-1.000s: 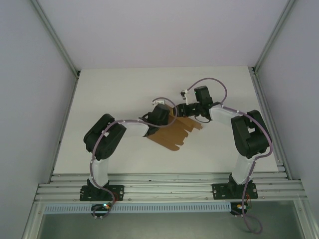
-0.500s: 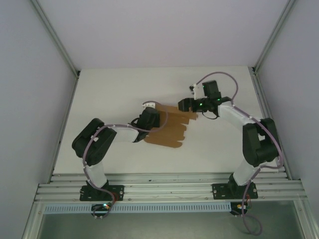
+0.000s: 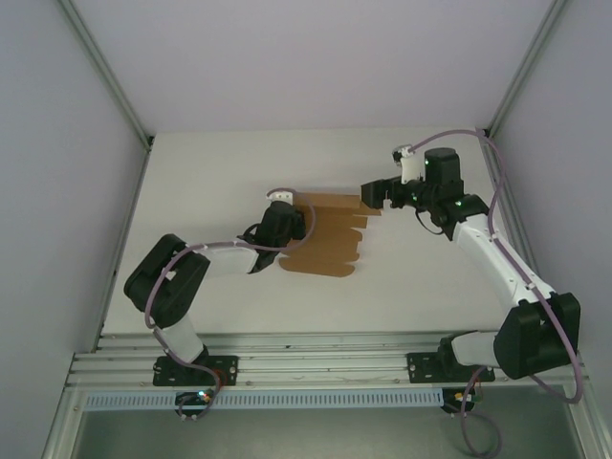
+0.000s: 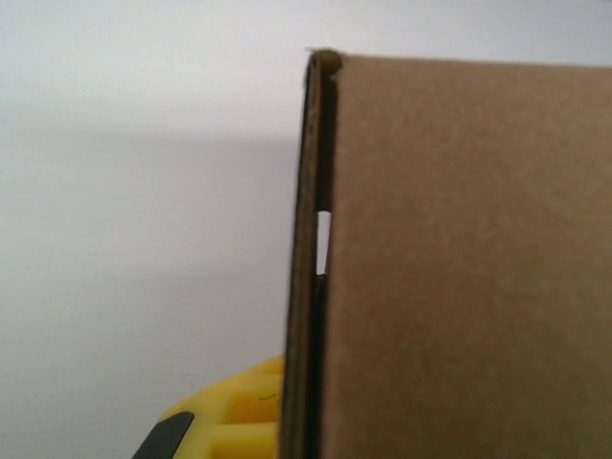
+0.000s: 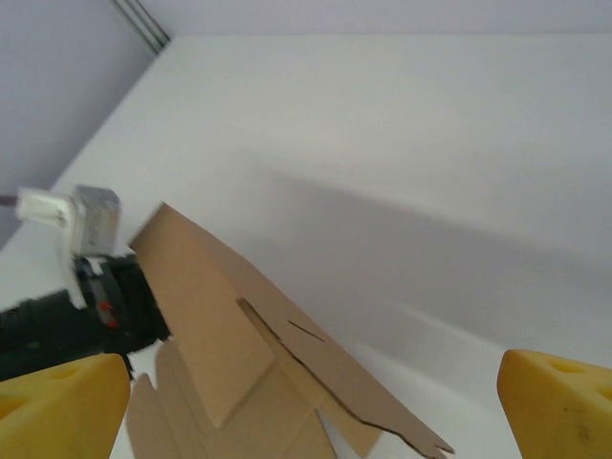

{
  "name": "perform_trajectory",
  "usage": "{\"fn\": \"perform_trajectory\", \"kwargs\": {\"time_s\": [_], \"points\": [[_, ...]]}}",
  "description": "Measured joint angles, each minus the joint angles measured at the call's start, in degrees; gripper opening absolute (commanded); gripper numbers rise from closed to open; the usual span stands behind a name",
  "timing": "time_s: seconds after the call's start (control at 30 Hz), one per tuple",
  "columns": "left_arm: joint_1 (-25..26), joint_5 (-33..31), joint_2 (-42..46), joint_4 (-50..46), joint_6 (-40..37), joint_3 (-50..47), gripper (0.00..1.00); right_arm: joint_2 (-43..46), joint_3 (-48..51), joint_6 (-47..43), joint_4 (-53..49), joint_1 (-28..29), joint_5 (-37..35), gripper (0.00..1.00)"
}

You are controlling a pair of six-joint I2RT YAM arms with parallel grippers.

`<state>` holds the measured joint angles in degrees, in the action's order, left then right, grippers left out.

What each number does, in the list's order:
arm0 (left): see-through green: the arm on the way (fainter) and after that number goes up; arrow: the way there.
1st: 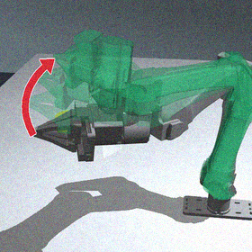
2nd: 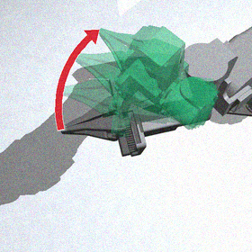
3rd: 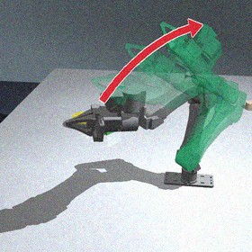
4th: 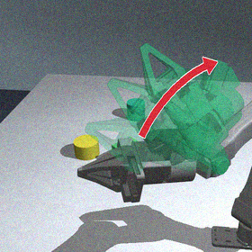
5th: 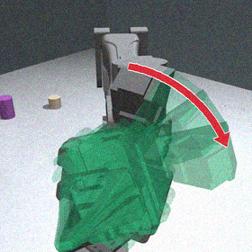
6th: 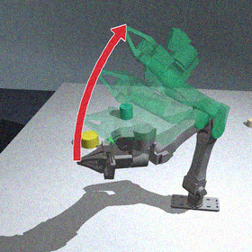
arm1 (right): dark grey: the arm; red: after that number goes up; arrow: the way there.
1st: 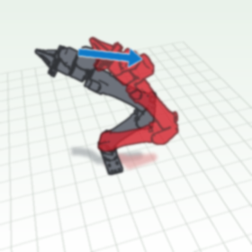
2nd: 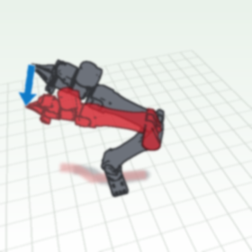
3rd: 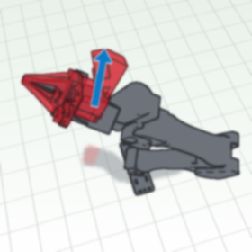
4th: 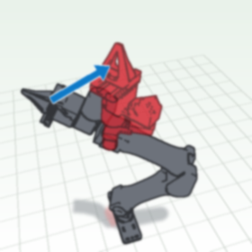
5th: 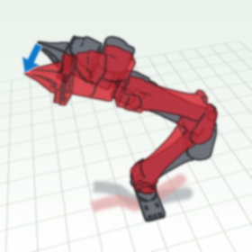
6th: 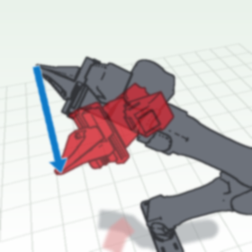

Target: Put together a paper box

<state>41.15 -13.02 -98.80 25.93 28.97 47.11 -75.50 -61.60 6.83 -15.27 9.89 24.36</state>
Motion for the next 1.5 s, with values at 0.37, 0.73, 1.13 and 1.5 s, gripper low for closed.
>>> {"fn": "perform_trajectory", "kwargs": {"time_s": [0.37,0.73,1.13,1.5], "points": [[0.0,1.7,0.0,-0.3,0.2,0.0,0.00,-6.6,1.2,-2.6,-2.3,2.5,-3.8,1.00],[0.0,4.3,0.0,-0.2,1.1,0.0,0.00,-11.4,1.6,-3.0,1.8,6.1,-6.3,1.00],[-0.6,6.6,-2.8,2.8,9.0,0.0,0.00,-10.7,13.9,11.3,26.7,8.1,-12.2,1.00],[-0.3,9.5,-2.8,9.9,14.4,0.0,0.00,-8.1,20.9,23.6,43.0,8.9,-13.7,1.00]]}}
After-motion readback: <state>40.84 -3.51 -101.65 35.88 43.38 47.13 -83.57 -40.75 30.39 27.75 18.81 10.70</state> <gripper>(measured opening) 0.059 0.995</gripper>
